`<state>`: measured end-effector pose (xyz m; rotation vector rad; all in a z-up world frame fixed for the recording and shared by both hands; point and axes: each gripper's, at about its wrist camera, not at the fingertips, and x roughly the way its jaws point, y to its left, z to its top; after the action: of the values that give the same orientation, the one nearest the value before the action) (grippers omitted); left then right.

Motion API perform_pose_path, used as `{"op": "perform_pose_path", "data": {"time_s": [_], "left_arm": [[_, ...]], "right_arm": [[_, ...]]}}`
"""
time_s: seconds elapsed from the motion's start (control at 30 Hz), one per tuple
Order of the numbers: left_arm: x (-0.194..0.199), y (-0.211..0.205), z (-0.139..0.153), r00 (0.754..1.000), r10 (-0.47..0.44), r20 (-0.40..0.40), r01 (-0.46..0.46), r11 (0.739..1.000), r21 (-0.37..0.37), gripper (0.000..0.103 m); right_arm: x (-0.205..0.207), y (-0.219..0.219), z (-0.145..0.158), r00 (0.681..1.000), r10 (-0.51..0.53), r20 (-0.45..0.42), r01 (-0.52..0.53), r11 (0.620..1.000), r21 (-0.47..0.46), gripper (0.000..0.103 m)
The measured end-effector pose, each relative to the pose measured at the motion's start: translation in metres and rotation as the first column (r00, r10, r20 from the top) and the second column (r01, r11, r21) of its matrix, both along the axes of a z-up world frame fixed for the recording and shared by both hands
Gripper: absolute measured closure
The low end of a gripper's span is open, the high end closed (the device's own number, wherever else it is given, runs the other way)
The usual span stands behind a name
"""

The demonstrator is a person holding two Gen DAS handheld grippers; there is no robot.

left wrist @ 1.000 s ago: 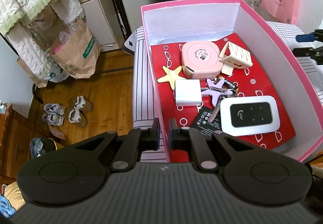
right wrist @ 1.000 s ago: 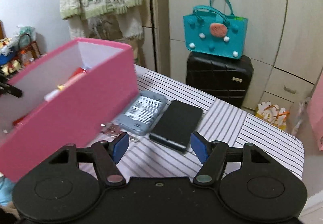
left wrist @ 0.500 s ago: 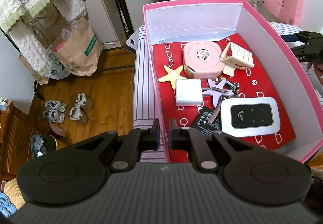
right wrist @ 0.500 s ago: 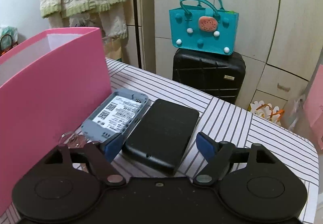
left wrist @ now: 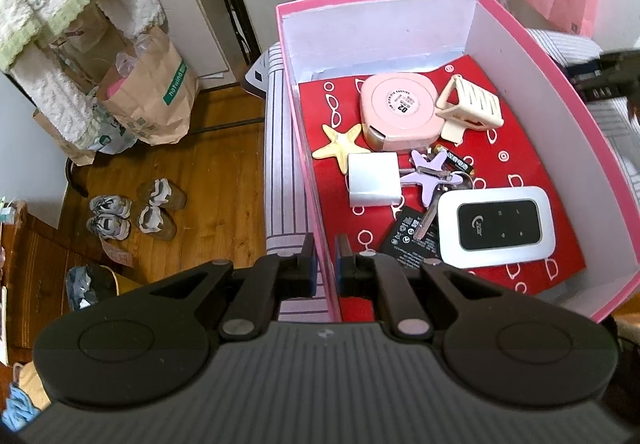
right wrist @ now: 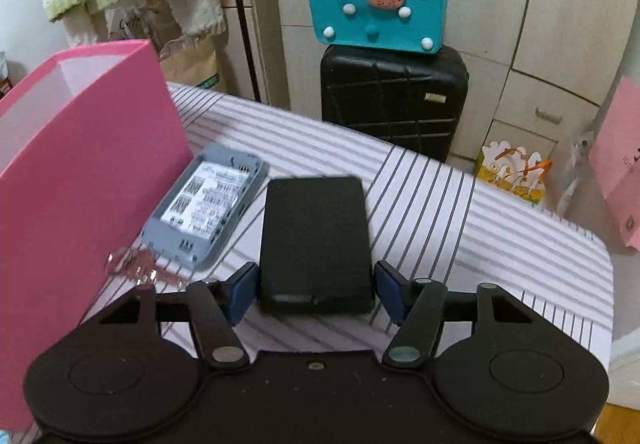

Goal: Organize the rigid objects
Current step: 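Grasp the black power bank with the right gripper, then carry the black power bank into the box and release it upright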

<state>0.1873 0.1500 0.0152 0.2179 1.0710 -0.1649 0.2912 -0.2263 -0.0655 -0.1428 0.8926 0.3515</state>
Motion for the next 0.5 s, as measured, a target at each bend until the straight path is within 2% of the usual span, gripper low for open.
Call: {"op": "perform_pose_path", "data": {"time_s": [0.1,0.23,0.43,0.5], "left_arm": [[0.005,-0.001,0.004,1.0,-0.014,-0.024,0.014,1.0,0.009,0.096],[0.009,0.0,0.009,0.999,-0.022,-0.042,0.022,1.0,0.004,0.096],[0.014,0.006,0.013,0.998,-0.021,-0.051,0.02,1.0,-0.022,0.096],[0.017,0.009,0.013,0.998,-0.016,-0.058,0.014,0.999,-0.039,0.097]], "right_arm": [[0.007,0.009,0.0,1.0,0.011,0.025,-0.01,1.0,-0.029,0.031],[0.01,0.02,-0.004,0.998,0.031,0.049,-0.028,0.997,-0.075,0.037],[0.002,0.019,0.006,0.998,0.017,0.063,-0.014,0.999,-0.04,0.037],[-0.004,0.019,0.013,0.996,0.011,0.085,-0.006,0.998,-0.056,0.037]]}}
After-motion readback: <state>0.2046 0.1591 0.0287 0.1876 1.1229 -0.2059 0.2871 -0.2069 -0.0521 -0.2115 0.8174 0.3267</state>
